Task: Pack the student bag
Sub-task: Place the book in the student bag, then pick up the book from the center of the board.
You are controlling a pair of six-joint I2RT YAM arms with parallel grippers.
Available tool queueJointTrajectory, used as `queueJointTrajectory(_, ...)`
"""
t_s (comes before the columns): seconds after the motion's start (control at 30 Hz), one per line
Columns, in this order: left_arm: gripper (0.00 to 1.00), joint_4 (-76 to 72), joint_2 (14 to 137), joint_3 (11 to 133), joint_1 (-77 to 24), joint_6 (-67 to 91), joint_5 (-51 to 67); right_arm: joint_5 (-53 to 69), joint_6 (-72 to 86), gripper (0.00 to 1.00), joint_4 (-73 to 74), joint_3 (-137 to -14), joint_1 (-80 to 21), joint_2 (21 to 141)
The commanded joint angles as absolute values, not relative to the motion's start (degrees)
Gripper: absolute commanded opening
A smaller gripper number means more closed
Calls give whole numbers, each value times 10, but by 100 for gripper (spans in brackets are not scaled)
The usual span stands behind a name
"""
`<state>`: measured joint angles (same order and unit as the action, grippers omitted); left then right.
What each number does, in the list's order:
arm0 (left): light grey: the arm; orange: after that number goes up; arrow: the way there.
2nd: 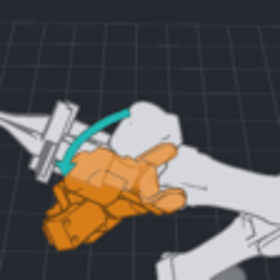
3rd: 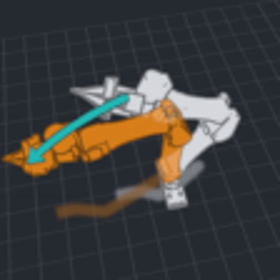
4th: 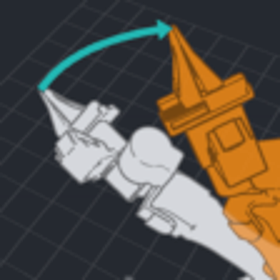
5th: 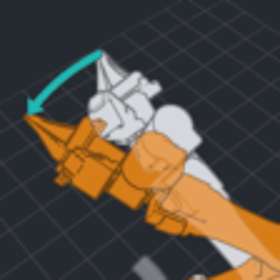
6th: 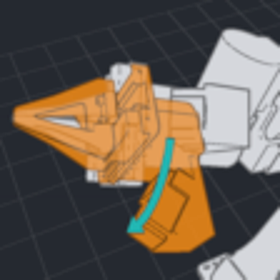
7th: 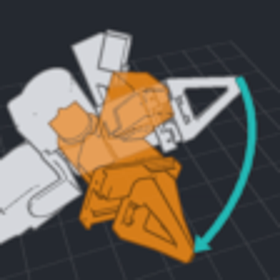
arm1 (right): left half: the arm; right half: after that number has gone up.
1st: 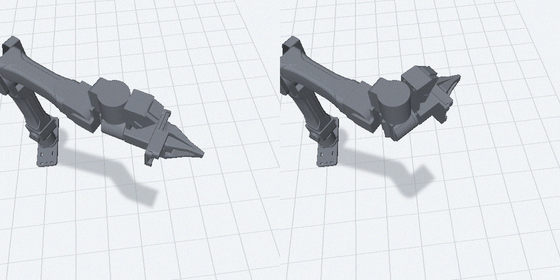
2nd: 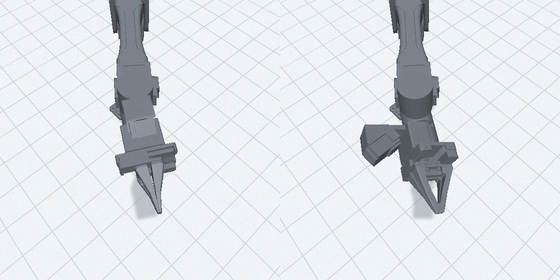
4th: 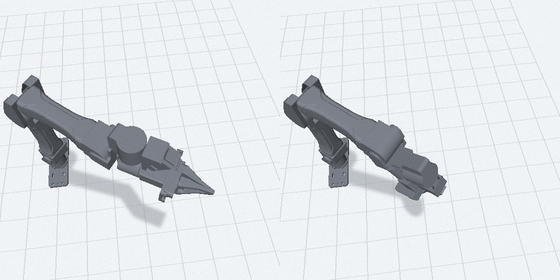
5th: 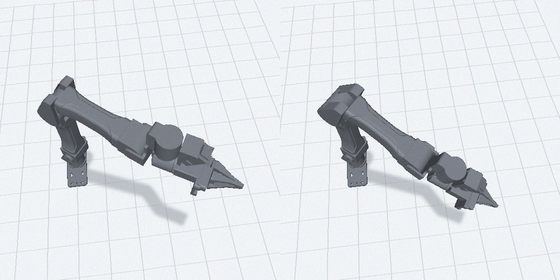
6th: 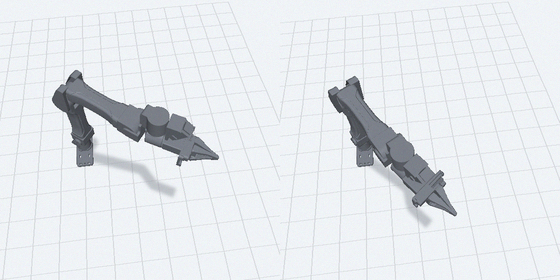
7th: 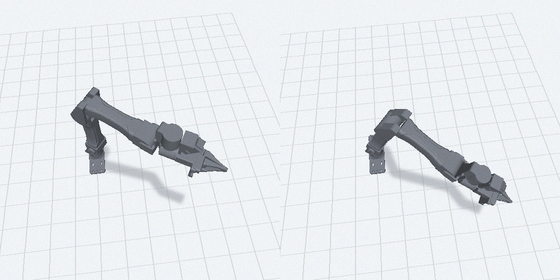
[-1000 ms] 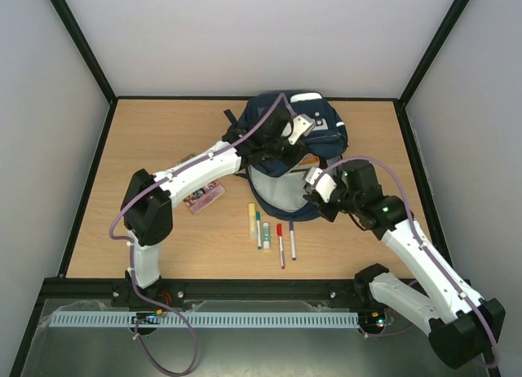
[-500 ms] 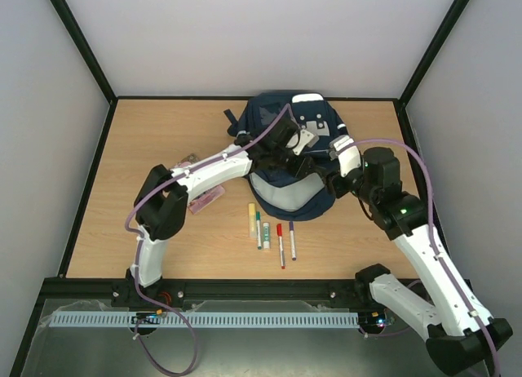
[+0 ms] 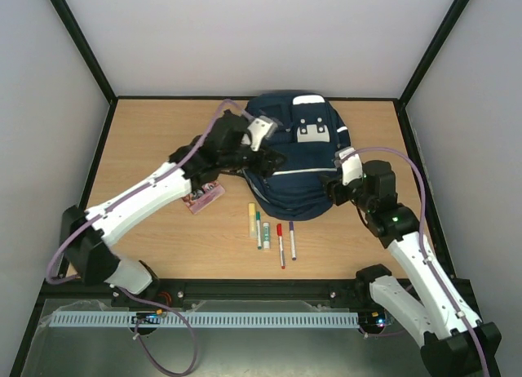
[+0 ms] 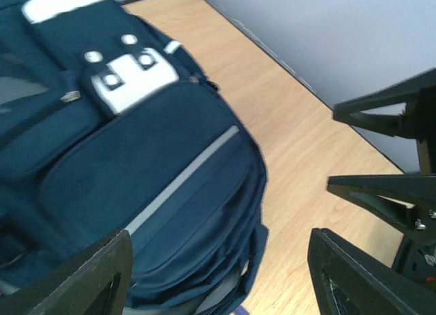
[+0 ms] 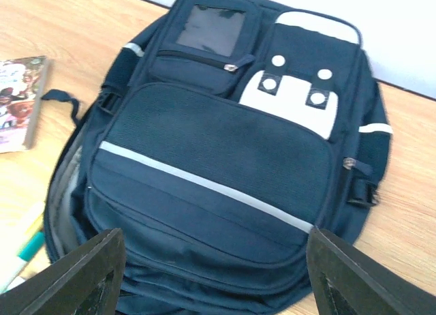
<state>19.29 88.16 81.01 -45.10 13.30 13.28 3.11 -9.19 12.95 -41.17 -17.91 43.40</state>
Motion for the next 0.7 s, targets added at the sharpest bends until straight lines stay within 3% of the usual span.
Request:
queueJointTrajectory(0.0,73,172,827,722,-392,182,80,110,-84,73,105,-413,-177,468)
queueJointTrajectory(0.23,74,127,817,596,-245,265,24,223,-138,69,134,-448,-181,583)
queueJointTrajectory(0.37,73,95,856,559,-176,323,-1,215,-153,63,178,-486,-228,668)
queueJointTrajectory(0.67,72,99,931,597,-145,389,-63,184,-182,60,212,-476,-275,729)
